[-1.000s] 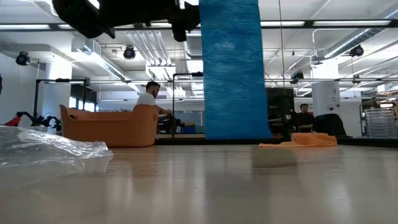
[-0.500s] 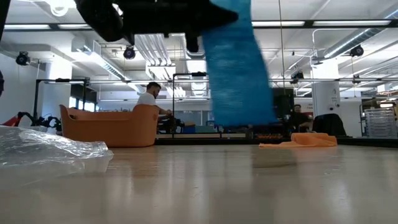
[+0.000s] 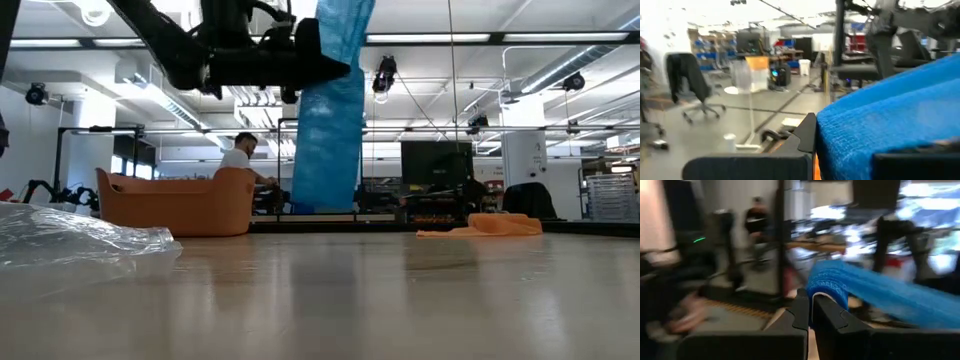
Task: Roll bandage
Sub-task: Roll the blue bandage
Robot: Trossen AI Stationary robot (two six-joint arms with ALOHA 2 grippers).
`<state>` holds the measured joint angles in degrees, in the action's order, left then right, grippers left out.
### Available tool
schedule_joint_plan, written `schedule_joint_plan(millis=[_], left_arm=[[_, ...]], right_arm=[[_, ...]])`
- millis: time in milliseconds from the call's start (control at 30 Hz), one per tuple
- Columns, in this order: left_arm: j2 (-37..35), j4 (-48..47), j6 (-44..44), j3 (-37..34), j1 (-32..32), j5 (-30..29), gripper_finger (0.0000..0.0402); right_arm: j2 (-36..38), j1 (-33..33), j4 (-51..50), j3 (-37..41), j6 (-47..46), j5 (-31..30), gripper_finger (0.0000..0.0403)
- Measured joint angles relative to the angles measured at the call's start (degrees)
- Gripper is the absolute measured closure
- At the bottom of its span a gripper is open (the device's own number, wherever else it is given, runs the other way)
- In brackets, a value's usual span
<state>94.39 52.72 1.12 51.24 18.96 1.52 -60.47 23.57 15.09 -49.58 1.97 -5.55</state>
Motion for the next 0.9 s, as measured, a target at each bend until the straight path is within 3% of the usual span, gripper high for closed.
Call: schedule_joint_plan(millis=[133, 233, 467, 667, 900], left_arm=[[-3.05, -2.82, 2.71, 4.25, 1.36, 3.09, 0.0401], [-5.92, -8.63, 7.11, 9.04, 1.17, 5.66, 0.0401], [-9.92, -32.70, 18.71, 27.72, -3.63, 5.51, 0.0401], [-10.08, -51.35, 28.46, 44.82, -13.01, 5.31, 0.0401], [-10.10, -58.96, 37.42, 55.23, -24.29, 4.61, 0.0401]], right_arm=[[-0.89, -0.07, -1.54, 0.00, -3.81, 9.21, 0.0400], [-1.55, -0.07, -4.45, 0.00, -5.57, 10.26, 0.0400], [-3.83, -1.83, -7.70, 0.35, -8.66, 3.78, 0.0400], [-6.14, -5.77, -7.47, 0.31, -14.92, -4.40, 0.0400], [-6.52, -9.52, -7.88, 1.04, -25.79, -4.97, 0.0400]])
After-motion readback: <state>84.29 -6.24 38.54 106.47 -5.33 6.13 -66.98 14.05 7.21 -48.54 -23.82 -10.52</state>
